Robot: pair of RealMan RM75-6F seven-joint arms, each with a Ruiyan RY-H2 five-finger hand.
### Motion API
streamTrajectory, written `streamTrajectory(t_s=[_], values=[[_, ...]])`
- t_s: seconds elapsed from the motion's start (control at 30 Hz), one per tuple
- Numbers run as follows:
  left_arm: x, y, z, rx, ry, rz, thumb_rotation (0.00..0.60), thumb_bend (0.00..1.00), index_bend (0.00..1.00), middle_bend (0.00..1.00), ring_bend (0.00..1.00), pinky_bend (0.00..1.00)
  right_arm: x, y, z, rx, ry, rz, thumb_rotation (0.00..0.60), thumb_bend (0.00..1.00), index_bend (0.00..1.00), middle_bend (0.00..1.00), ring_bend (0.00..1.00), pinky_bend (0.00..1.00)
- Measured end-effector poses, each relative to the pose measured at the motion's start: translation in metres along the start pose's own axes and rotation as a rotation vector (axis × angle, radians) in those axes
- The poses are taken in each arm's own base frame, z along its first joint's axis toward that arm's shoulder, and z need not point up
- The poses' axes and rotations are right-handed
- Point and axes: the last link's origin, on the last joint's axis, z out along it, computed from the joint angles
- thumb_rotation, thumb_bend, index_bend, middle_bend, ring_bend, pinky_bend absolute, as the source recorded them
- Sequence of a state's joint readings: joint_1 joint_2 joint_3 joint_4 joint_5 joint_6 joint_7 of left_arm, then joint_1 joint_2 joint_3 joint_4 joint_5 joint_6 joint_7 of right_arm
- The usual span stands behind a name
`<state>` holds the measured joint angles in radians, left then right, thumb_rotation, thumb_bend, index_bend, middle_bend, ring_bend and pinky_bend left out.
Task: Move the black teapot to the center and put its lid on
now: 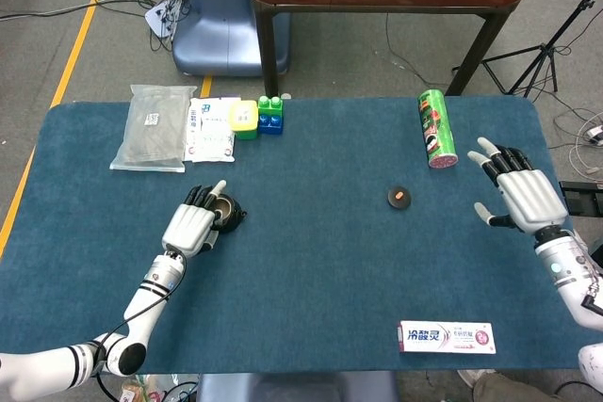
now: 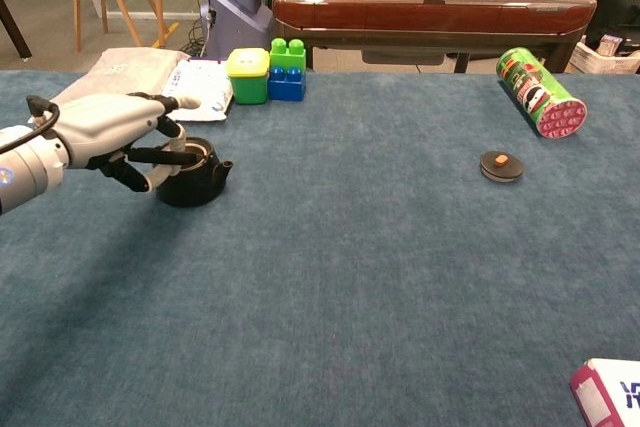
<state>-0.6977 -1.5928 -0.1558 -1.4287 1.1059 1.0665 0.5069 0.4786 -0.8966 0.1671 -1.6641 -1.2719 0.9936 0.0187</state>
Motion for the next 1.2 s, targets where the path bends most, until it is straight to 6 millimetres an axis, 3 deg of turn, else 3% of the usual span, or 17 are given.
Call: streamTrajectory(t_s=[0.33,0.77,1.2], values=[[0.019,0.016,0.009,-0.037,-0.013,0.053,0.600,0.49,0.70,0.00,0.00,0.00,-0.003,0.005,-0.001,-0.002,0.000,0.014,0.600,0.37,0.09,0.00,0.00,0.00],[0.039,0.047,0.035,-0.096,-0.051,0.079,0.600,0.50,0.68,0.00,0.00,0.00,-0.007,0.013,0.001,-0.016,-0.007,0.022,0.600,0.37,0.09,0.00,0.00,0.00],[0.050,0.059,0.042,-0.112,-0.054,0.063,0.600,0.49,0.68,0.00,0.00,0.00,-0.010,0.021,0.002,-0.026,-0.007,0.031,0.600,0.37,0.08,0.00,0.00,0.00]])
